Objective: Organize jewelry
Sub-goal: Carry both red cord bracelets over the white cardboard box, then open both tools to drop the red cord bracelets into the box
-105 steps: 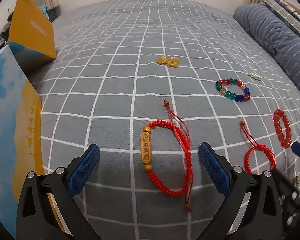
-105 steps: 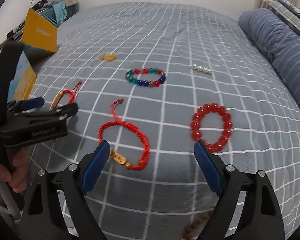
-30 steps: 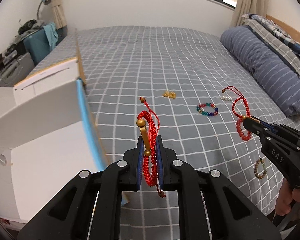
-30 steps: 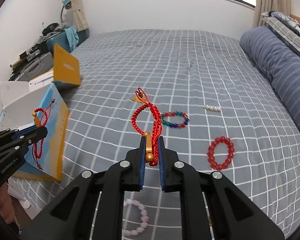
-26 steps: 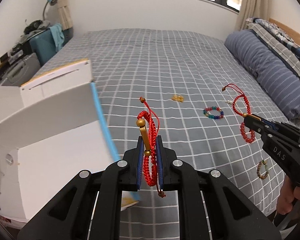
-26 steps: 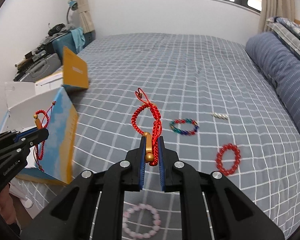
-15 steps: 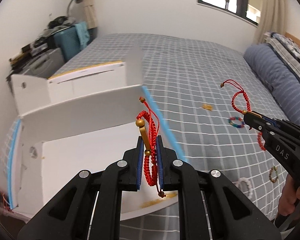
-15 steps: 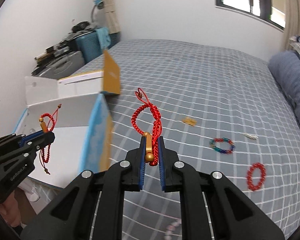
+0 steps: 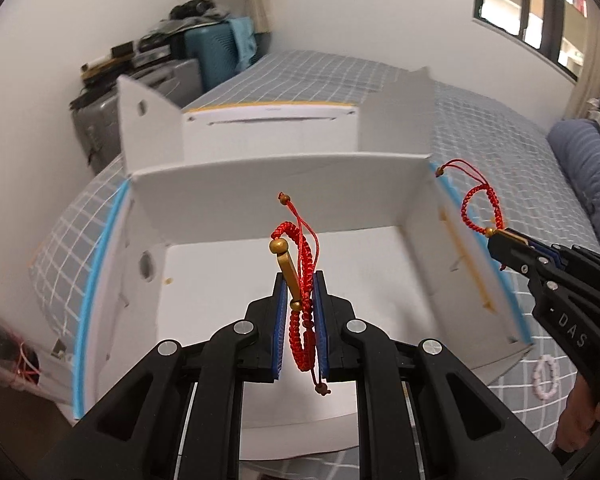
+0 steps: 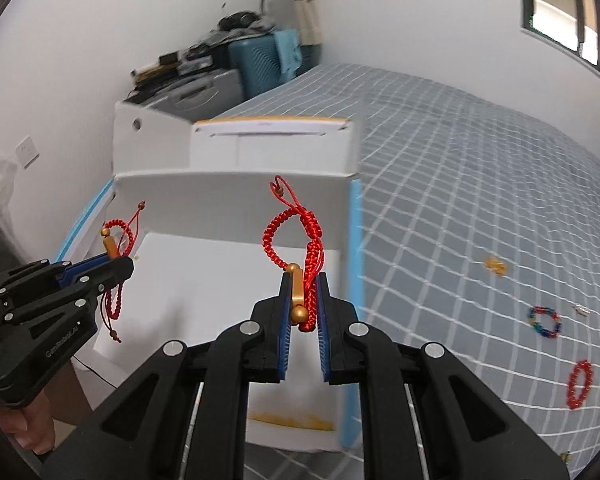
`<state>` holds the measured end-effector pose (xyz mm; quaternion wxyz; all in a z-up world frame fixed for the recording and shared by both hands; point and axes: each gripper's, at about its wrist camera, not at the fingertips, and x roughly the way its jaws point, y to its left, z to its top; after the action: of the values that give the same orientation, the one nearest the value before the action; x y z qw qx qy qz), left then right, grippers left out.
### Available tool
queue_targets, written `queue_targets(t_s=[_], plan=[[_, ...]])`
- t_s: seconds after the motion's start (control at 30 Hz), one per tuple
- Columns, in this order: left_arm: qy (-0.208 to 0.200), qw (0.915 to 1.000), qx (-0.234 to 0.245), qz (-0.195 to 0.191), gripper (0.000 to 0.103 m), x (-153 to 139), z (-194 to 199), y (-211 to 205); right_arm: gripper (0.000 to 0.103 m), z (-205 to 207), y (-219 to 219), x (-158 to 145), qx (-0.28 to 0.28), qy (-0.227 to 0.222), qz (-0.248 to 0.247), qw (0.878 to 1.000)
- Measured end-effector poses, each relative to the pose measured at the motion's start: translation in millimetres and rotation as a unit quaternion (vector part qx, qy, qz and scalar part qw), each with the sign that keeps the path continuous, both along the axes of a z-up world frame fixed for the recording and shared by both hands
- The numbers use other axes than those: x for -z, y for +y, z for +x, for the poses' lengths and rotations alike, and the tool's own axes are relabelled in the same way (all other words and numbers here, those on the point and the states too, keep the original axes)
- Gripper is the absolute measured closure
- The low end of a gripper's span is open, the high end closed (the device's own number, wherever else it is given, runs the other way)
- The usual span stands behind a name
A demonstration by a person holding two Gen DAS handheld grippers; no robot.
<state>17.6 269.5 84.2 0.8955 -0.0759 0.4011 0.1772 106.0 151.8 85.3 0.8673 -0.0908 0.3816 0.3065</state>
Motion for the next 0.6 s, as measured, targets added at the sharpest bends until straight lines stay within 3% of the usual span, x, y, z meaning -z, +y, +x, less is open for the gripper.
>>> queue_targets(t_s=[0.33,0.6], plan=[[0.041,0.9986,-0.028,-0.019,0.091,34,-12,37,0.092,-10,49,40,-0.023,0.045,-0.033,0.998],[0.058,0.9973,-0.032,-0.03,0.091,52,-11,46,0.09,-8,59,59,-0.022,0.068,-0.051,0.996]])
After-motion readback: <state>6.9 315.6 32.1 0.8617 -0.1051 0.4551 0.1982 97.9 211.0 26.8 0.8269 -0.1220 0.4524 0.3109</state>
